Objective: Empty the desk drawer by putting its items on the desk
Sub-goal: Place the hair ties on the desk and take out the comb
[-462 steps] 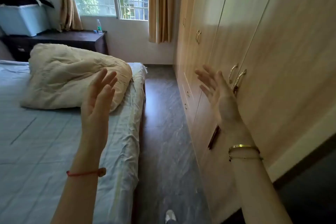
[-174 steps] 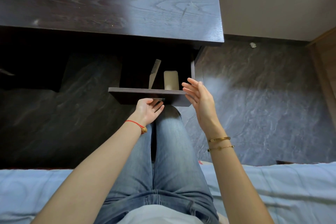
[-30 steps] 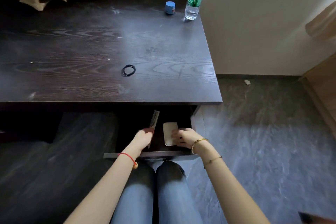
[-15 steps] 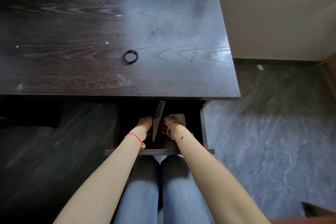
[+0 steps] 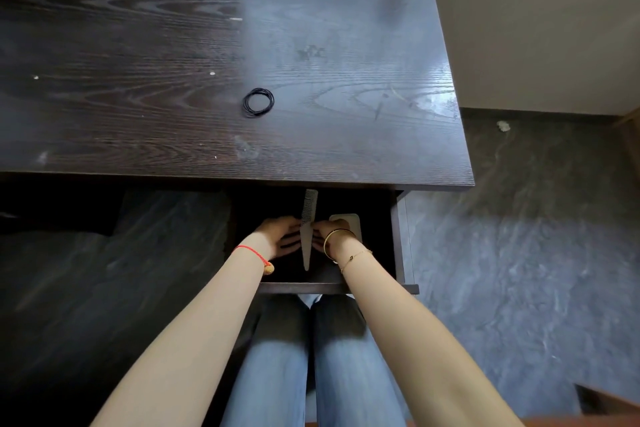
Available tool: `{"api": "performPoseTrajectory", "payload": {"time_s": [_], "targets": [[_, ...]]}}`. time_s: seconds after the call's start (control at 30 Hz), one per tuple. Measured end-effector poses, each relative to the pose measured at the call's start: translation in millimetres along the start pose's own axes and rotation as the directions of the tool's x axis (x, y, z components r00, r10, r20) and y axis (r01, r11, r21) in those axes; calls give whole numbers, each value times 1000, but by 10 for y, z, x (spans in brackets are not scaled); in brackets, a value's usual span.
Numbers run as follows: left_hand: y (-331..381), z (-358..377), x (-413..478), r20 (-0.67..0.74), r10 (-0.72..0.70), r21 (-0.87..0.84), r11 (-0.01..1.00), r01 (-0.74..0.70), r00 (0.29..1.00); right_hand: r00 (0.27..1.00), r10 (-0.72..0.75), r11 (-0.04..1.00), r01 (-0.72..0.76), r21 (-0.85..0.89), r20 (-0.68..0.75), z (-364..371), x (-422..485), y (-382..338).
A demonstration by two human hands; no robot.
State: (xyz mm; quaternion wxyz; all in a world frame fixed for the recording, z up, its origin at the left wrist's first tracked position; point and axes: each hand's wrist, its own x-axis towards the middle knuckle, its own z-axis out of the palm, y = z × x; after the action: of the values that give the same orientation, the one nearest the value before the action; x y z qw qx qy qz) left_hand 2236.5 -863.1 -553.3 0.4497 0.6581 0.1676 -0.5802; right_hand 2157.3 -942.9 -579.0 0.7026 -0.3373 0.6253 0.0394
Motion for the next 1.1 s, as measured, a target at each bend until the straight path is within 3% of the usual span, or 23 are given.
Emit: {"api": "performPoseTrajectory", "payload": {"time_s": [0.2, 0.43, 0.6, 0.73, 0.9, 1.1], "targets": [[31, 31, -276, -2, 114, 74, 991, -114, 993, 995, 9, 998, -3, -61, 97, -110, -352, -112], [-155, -86, -1034, 159, 230, 131, 959, -252, 960, 975, -57, 996, 69, -50, 216, -465, -1140, -53], [-158, -103, -1642, 256, 286, 142, 934, -328, 923, 934, -166, 952, 236, -197, 316, -646, -1721, -84], [74, -60, -2111, 307, 453, 167, 840, -516, 837, 854, -348, 900, 420, -117, 386, -693, -2177, -332], [594, 83, -2269, 257, 663, 20, 723, -690, 703, 753, -599, 778, 628, -23, 271, -558, -2408, -903], [1118, 304, -1899, 30, 782, 60, 620, -782, 623, 678, -732, 647, 721, -248, 62, -228, -2032, -1464]]}}
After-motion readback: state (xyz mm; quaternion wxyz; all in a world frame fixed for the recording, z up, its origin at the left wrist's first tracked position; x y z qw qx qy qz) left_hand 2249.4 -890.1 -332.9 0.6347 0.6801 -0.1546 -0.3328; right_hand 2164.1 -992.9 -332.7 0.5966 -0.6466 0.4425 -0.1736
